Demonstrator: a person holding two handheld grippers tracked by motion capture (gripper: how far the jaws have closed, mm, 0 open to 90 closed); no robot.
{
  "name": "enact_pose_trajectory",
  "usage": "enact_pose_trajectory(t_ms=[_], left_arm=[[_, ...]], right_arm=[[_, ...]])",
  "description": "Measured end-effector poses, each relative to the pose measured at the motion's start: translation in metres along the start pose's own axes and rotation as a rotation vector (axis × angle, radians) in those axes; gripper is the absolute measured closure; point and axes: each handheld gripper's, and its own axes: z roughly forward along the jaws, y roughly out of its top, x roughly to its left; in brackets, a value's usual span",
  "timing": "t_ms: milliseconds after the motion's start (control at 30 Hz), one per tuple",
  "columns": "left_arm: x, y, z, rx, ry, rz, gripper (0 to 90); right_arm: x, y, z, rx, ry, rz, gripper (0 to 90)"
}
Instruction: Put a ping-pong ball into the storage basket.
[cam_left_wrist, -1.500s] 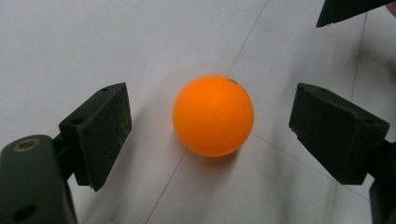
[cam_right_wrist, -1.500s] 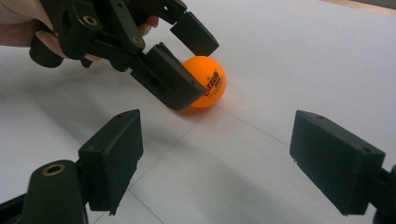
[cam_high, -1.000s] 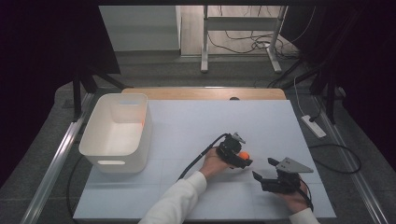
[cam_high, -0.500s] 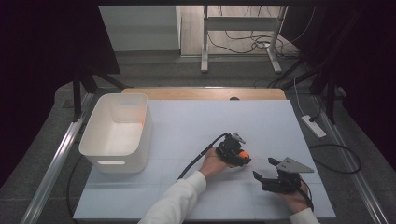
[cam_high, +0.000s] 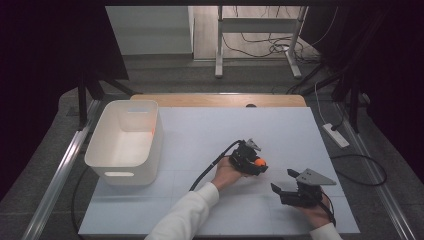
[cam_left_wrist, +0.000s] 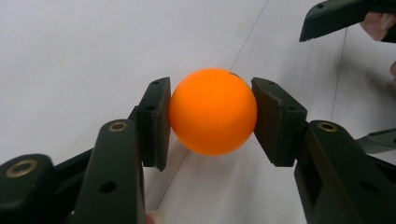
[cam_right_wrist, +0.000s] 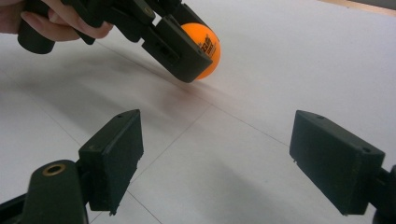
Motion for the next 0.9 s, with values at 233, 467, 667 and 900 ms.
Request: enact_pose_trajectory(t_ms=[233, 467, 667, 900], left_arm=[[0.0, 0.0, -0.005, -0.008, 0.013, 0.0, 50.6], [-0.001, 0.002, -0.014, -0.023, 0.034, 0.007, 50.5], [-0.001, 0.003, -0.023, -0.055, 0.05, 0.015, 50.5], [0.001, 0.0, -0.031, -0.07, 0.052, 0.013, 50.5]], right_arm=[[0.0, 0.0, 0.0, -0.001, -0.001, -0.001, 17.6], [0.0, 0.001, -0.001, -0.003, -0.001, 0.002, 17.6], [-0.001, 0.001, -0.001, -0.006, -0.002, 0.006, 17.6], [-0.001, 0.001, -0.001, -0.006, -0.005, 0.008, 17.5]])
